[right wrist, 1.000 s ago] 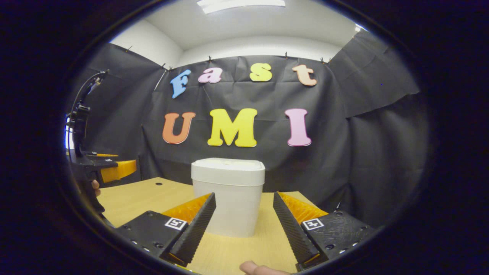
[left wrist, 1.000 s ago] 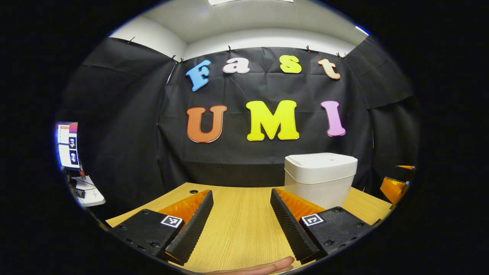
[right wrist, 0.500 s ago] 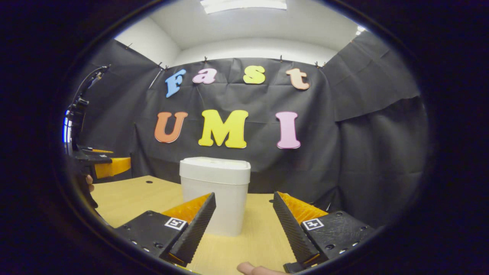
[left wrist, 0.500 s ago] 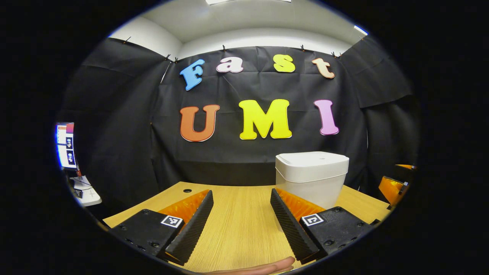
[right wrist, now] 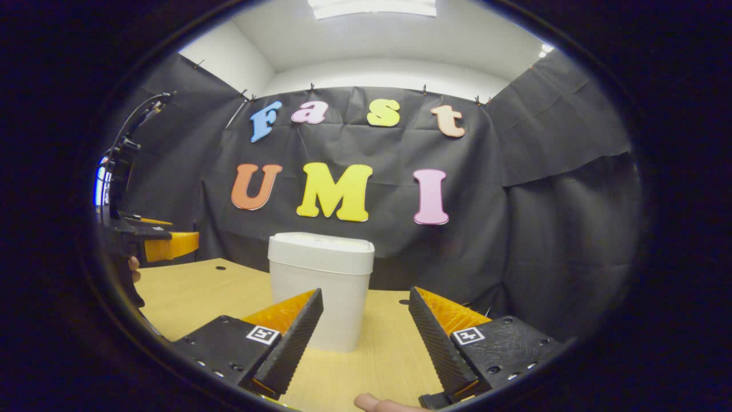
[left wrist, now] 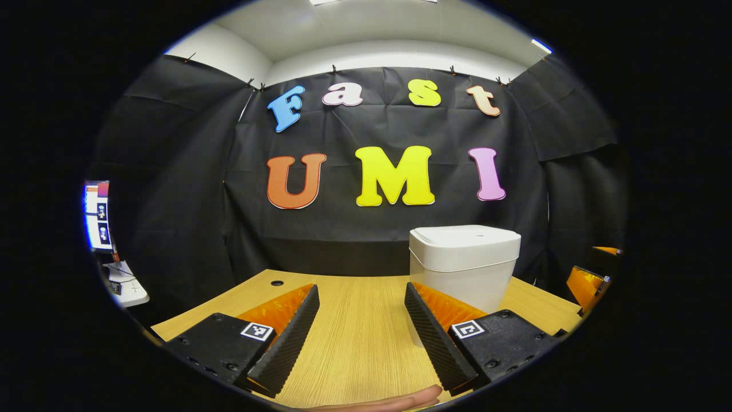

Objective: Press the lid of the desktop garbage bin to open it, pick up the crumpled paper on the desktop and throw it into the bin, then pick up the pop can on the desktop and drop it into the bin, and finally close the garbage bin lid.

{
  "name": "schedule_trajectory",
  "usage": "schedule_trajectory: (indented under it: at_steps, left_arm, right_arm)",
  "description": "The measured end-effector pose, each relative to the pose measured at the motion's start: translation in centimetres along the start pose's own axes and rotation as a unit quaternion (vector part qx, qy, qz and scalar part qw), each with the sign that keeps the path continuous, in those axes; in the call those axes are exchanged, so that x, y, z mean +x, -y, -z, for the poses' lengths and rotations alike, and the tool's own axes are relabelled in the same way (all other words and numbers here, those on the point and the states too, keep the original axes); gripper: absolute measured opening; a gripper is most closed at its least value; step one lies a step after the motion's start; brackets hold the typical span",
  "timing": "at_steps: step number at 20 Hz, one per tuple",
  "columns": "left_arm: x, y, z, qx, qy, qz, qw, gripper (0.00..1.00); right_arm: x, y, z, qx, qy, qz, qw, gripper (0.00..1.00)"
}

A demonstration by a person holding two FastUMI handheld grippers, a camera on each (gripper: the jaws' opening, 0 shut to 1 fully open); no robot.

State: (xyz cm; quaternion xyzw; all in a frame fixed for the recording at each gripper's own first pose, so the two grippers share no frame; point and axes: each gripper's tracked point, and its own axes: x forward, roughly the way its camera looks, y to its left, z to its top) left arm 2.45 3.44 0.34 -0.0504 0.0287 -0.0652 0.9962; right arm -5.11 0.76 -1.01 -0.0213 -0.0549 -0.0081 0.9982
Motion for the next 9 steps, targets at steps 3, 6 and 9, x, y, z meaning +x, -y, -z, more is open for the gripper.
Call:
schedule_trajectory:
  at_steps: [3,6,9]
  left_arm:
    - [-0.05,-0.14,-0.10,0.000,0.001,0.000,1.000,0.97]
    - [0.02,-0.15,-0.06,0.000,0.000,-0.001,1.000,0.97]
    - [0.24,-0.05,0.35,-0.003,-0.006,0.000,1.000,0.97]
  right_arm:
    - [-0.02,-0.13,-0.10,0.002,0.003,-0.001,1.000,0.94]
    - [-0.04,-0.28,0.10,0.001,0.000,-0.002,1.000,0.94]
    - [0.09,-0.14,0.30,-0.003,-0.005,-0.001,1.000,0.94]
